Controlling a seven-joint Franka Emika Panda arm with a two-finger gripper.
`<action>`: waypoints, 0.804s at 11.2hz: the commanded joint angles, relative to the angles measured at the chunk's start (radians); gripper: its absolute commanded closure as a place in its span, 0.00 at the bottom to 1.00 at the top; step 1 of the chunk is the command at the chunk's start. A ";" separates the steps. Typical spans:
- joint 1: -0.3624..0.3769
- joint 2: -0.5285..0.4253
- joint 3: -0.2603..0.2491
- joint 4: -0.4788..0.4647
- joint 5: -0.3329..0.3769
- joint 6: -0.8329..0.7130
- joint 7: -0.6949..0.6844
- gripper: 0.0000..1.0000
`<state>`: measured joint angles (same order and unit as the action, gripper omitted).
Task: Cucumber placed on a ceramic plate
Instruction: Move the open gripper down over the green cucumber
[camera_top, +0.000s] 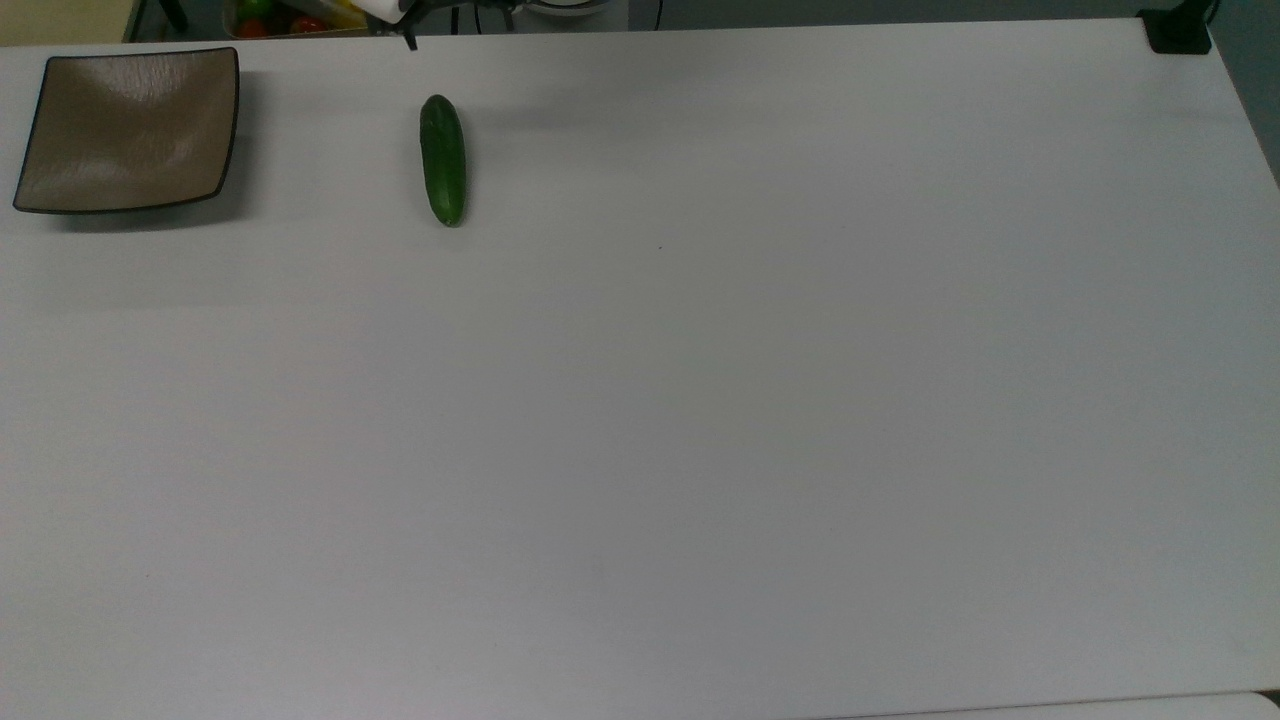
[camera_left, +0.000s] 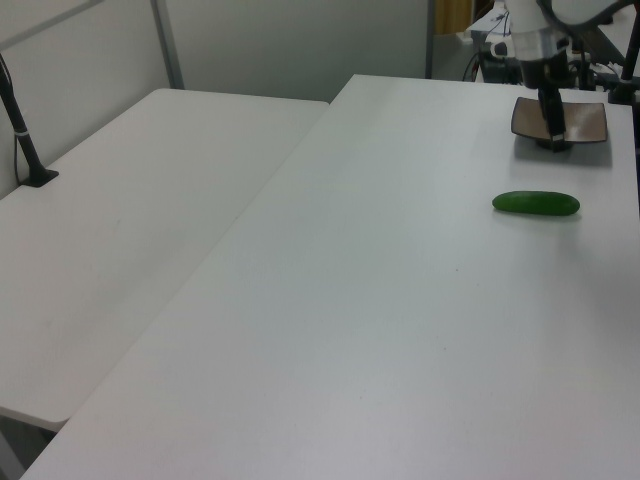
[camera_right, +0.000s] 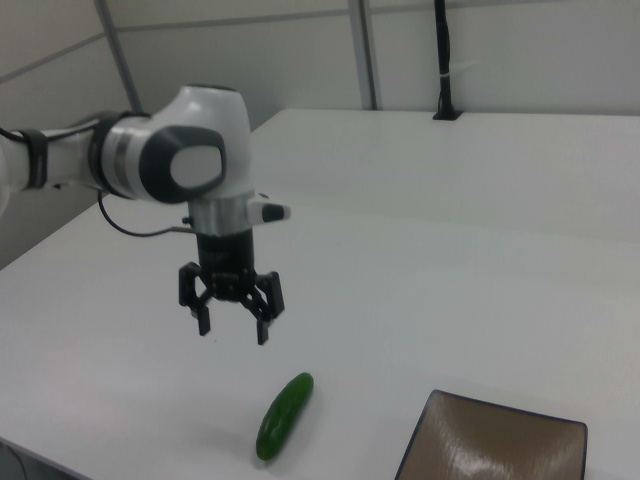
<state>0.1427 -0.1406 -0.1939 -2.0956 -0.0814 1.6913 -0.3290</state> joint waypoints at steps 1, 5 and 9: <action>0.006 -0.027 -0.062 -0.127 -0.014 0.189 -0.015 0.00; 0.006 0.045 -0.076 -0.197 -0.064 0.353 -0.015 0.00; 0.006 0.094 -0.093 -0.253 -0.064 0.493 -0.015 0.00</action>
<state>0.1424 -0.0590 -0.2691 -2.3068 -0.1303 2.0983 -0.3309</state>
